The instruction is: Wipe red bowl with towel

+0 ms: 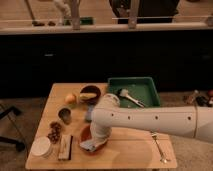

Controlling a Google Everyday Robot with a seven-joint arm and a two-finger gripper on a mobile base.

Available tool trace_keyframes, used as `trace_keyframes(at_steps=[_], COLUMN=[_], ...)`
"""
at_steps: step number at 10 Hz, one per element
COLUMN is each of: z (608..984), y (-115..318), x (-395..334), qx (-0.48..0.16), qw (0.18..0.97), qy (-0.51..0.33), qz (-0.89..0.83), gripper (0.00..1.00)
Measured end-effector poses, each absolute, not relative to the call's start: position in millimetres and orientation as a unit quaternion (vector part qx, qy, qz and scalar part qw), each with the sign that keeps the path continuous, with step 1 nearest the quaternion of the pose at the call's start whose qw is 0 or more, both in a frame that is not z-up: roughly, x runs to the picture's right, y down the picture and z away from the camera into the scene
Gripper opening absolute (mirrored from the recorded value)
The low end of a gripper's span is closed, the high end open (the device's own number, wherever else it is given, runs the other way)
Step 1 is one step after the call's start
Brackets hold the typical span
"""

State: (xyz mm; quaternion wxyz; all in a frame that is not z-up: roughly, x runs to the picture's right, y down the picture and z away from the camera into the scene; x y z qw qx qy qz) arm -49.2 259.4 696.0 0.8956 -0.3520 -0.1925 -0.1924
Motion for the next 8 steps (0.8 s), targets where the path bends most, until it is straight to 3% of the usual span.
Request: trace_keyframes(at_steps=[8], z=[725.5], y=[247.0], x=[-36.7], qx=[-0.35], qw=[0.905], qy=[-0.174], qz=[-0.168], gripper=[0.04])
